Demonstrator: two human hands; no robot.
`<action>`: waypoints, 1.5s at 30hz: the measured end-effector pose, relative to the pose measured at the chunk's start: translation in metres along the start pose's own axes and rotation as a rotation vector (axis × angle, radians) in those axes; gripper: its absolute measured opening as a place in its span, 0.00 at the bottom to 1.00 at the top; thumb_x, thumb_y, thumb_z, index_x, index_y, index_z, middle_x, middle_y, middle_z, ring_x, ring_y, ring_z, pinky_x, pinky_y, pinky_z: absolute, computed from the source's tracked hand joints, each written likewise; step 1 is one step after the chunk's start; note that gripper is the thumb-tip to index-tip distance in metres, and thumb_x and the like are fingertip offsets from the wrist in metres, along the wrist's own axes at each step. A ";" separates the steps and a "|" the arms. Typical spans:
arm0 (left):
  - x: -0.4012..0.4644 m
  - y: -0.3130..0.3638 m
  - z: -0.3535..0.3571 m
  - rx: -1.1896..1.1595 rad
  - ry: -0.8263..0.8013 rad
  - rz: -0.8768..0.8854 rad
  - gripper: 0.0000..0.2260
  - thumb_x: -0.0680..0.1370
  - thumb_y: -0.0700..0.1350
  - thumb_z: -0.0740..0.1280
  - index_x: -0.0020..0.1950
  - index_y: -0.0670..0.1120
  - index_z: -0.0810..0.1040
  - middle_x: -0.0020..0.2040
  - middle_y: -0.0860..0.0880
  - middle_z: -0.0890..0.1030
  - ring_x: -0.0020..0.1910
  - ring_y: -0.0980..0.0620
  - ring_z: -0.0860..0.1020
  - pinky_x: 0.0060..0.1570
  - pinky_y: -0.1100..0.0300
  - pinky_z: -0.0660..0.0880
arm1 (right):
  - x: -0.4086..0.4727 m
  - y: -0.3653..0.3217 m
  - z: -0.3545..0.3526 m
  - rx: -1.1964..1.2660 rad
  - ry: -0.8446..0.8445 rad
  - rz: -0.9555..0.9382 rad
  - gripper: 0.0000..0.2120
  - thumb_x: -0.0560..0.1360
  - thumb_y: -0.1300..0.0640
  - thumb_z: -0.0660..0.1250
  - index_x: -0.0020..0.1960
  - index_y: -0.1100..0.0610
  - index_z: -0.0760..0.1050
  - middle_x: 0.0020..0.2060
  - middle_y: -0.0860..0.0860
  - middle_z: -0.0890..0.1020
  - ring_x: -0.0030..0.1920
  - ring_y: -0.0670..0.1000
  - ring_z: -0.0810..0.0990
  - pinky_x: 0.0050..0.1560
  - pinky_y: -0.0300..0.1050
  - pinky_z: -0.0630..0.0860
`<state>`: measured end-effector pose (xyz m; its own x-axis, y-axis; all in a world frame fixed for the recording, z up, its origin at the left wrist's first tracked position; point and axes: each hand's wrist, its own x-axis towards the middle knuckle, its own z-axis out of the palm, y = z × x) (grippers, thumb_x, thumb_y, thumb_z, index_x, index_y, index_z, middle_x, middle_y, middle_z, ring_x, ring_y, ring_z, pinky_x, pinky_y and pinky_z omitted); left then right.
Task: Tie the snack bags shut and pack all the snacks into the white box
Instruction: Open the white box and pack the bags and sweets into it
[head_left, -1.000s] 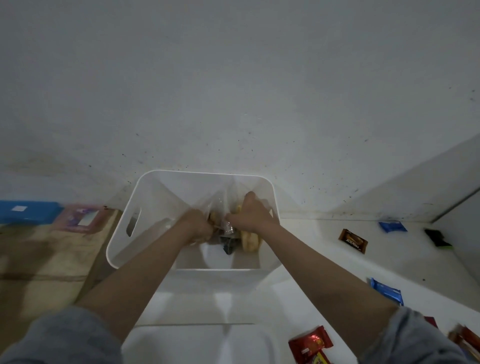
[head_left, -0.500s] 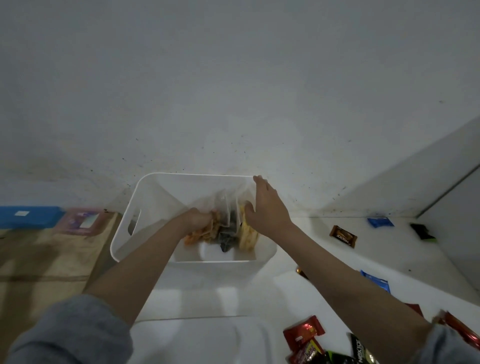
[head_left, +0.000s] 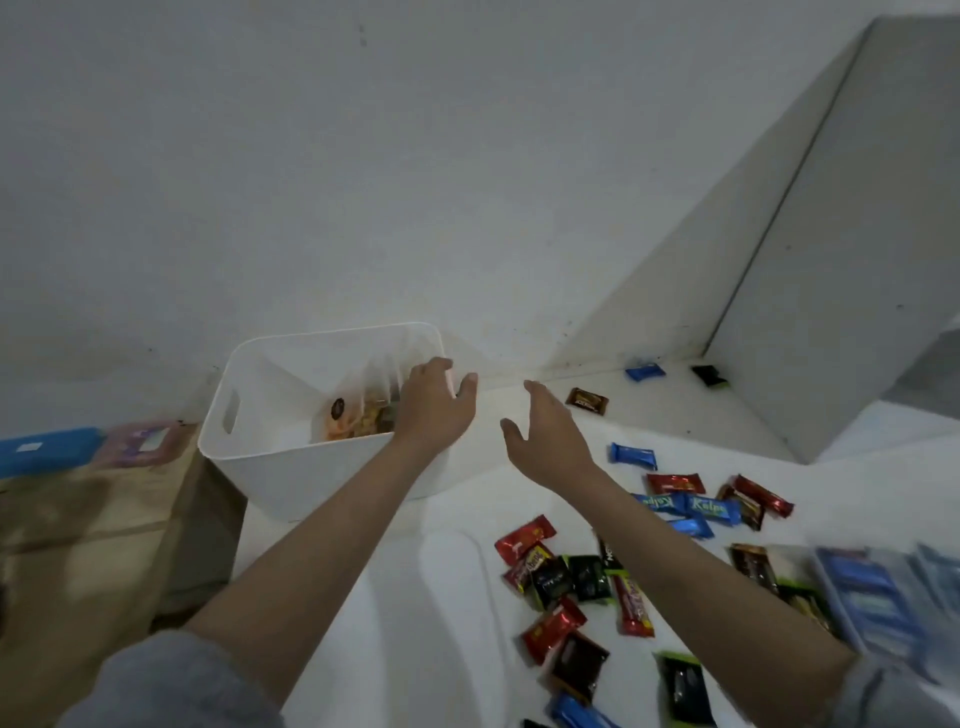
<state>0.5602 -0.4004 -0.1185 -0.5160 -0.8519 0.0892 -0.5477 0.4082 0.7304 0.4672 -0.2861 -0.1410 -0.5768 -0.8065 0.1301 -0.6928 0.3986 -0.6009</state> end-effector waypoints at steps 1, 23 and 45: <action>-0.012 0.008 0.011 -0.018 -0.017 0.010 0.21 0.79 0.54 0.60 0.67 0.44 0.69 0.66 0.43 0.72 0.64 0.44 0.71 0.62 0.52 0.68 | -0.013 0.012 -0.006 0.008 0.006 0.036 0.29 0.79 0.54 0.61 0.75 0.64 0.55 0.72 0.58 0.65 0.72 0.57 0.63 0.71 0.48 0.59; -0.196 0.171 0.365 -0.093 -0.701 -0.227 0.19 0.78 0.52 0.62 0.64 0.42 0.68 0.48 0.50 0.77 0.46 0.53 0.76 0.41 0.60 0.71 | -0.197 0.404 -0.188 -0.150 0.313 0.890 0.26 0.71 0.55 0.68 0.64 0.67 0.68 0.61 0.66 0.74 0.62 0.66 0.71 0.63 0.59 0.67; -0.218 0.184 0.431 0.093 -0.656 -0.271 0.12 0.78 0.52 0.64 0.50 0.44 0.69 0.47 0.47 0.75 0.45 0.50 0.75 0.41 0.57 0.73 | -0.229 0.502 -0.253 0.315 0.388 1.001 0.04 0.76 0.60 0.61 0.47 0.60 0.73 0.43 0.57 0.80 0.43 0.57 0.77 0.40 0.47 0.73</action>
<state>0.2877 0.0019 -0.2954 -0.6276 -0.5665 -0.5340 -0.7514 0.2611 0.6060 0.1420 0.2094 -0.2735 -0.9469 0.0290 -0.3202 0.2686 0.6186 -0.7383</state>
